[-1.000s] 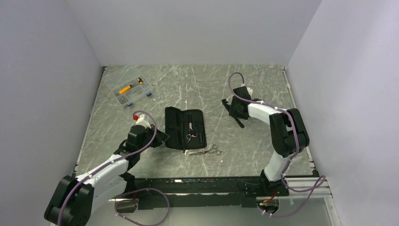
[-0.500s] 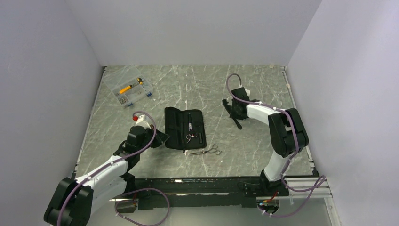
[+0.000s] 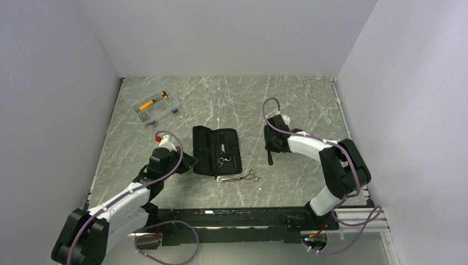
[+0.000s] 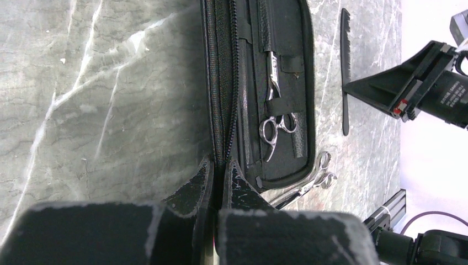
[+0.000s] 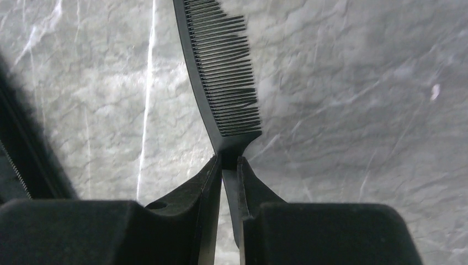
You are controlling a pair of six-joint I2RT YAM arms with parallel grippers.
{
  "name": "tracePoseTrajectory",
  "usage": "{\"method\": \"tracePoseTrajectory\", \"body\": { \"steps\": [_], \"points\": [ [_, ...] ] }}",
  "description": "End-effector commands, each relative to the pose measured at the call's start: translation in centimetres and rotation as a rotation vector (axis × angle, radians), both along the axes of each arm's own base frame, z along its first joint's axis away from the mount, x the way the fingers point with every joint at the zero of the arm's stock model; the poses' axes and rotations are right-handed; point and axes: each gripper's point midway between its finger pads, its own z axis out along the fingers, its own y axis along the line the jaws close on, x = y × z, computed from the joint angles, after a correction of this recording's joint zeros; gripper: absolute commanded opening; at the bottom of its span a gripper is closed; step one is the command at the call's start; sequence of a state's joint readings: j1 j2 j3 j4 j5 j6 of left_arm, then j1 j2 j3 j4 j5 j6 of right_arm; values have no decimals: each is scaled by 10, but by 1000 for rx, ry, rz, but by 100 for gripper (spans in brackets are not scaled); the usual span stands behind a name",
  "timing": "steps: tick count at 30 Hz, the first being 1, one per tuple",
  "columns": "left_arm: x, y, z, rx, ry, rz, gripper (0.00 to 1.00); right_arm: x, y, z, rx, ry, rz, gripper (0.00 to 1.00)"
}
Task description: Sort the hair-cutting tools
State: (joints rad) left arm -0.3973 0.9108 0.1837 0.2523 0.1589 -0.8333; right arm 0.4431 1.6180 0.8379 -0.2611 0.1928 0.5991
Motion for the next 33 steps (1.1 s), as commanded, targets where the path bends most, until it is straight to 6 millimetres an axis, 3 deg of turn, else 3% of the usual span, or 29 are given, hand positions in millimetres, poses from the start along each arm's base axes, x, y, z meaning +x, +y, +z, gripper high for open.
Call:
{"method": "tracePoseTrajectory", "body": {
  "steps": [1,6,14,33],
  "points": [
    [4,4,-1,23,10,29,0,-71,0,-33,28,228,-10,17],
    [6,5,-1,24,13,38,0,-103,5,-36,42,264,-12,17],
    [9,3,1,25,1,35,0,-137,10,-26,62,271,-17,18],
    [6,2,-6,23,13,20,0,-218,-9,-30,47,325,-52,19]
  ]
}}
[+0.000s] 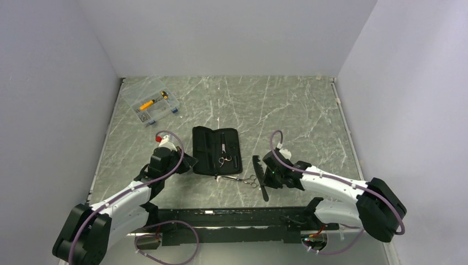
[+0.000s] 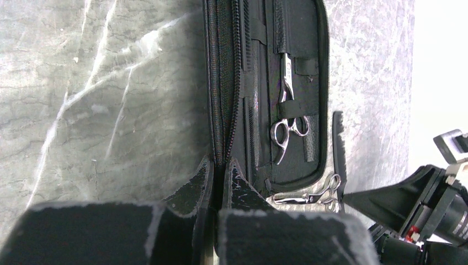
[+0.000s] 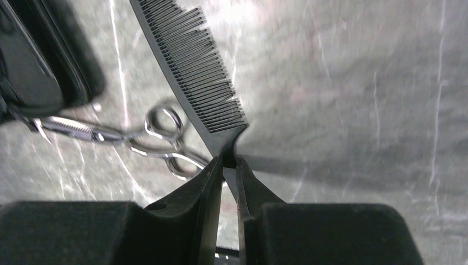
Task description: Sort the hair-cutting tools
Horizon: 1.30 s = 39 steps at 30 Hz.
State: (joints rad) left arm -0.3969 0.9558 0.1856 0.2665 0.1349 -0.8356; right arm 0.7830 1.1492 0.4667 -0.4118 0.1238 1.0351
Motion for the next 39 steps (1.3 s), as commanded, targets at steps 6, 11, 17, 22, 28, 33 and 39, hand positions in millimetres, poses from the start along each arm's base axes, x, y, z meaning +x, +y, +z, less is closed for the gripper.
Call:
{"method": "tracePoseTrajectory", "body": {
  "steps": [6,11,17,22,28,33,39],
  "points": [
    [4,2,4,16,-10,13,0,-56,-43,-5,-167,135,-14,20],
    [6,3,11,19,-23,19,0,-41,-32,19,-169,72,18,31],
    [5,2,11,14,-16,14,3,-24,-14,27,-166,22,109,41],
    [3,4,8,28,-4,20,14,-26,-9,19,-183,36,184,41],
    [3,4,8,23,-7,23,28,-39,-3,3,-184,95,243,37],
    [2,4,10,18,-11,22,45,-57,-4,-5,-198,132,259,30],
    [0,8,12,18,-19,36,52,-80,-8,-10,-199,162,256,27]
  ]
}}
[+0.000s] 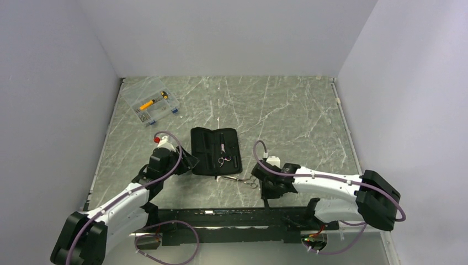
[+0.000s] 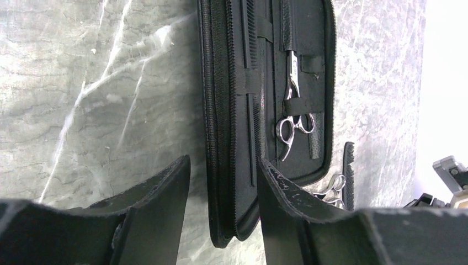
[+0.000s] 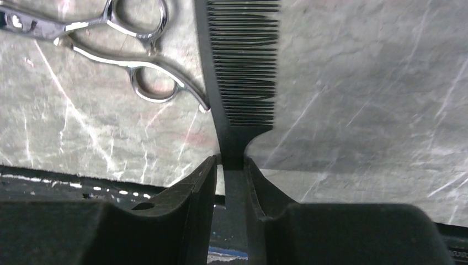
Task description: Sort the hair-cutting tools
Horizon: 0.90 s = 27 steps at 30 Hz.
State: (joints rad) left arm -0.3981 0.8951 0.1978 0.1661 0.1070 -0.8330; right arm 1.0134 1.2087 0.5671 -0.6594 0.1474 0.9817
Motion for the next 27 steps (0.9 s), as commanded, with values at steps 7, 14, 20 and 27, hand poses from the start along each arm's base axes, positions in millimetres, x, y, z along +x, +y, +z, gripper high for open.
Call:
{"method": "tracePoseTrajectory", "body": {
  "steps": [7,14,20,27],
  "points": [
    [1,4,9,-4,-39,26,53,-48,-8,-10,-47,75,-3,27],
    [-1,6,7,-2,-35,33,54,-40,-7,5,-55,31,-38,43],
    [-1,7,5,0,-38,38,54,-44,0,1,-24,54,-34,43],
    [-2,8,3,4,-33,37,54,-45,8,-5,-32,71,-16,35]
  ]
}}
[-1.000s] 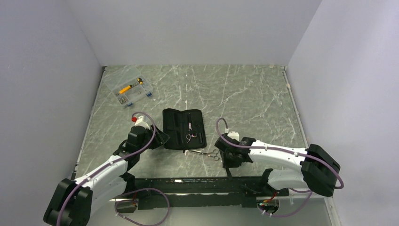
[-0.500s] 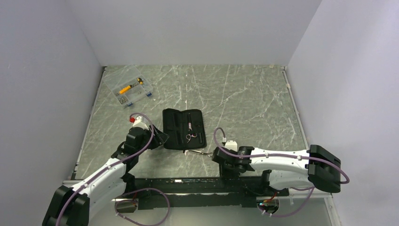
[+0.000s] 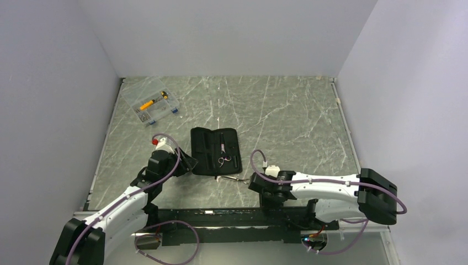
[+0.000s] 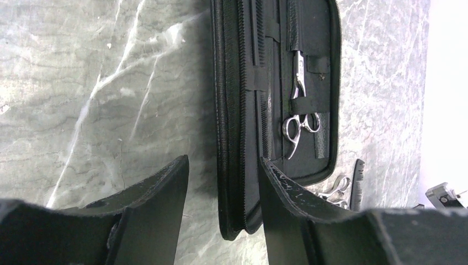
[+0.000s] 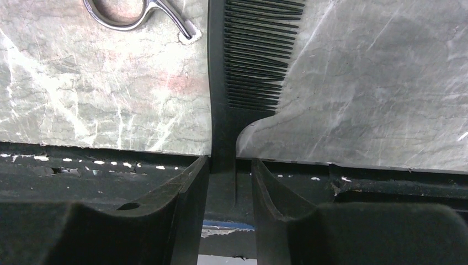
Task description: Sort the hair-cutting tools
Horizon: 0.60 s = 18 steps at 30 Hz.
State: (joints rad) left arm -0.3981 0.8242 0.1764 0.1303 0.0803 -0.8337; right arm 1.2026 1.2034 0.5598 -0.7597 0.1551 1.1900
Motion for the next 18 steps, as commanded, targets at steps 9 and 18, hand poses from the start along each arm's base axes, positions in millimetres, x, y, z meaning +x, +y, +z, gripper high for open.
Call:
{"method": "tracePoseTrajectory", "body": {
  "steps": [9,18],
  "points": [
    [2,0,2,-10,-18,13,54,2,5,13,6,-23,-9,24],
    [2,2,5,-8,-23,21,54,5,5,36,22,-52,-9,10]
  ]
}}
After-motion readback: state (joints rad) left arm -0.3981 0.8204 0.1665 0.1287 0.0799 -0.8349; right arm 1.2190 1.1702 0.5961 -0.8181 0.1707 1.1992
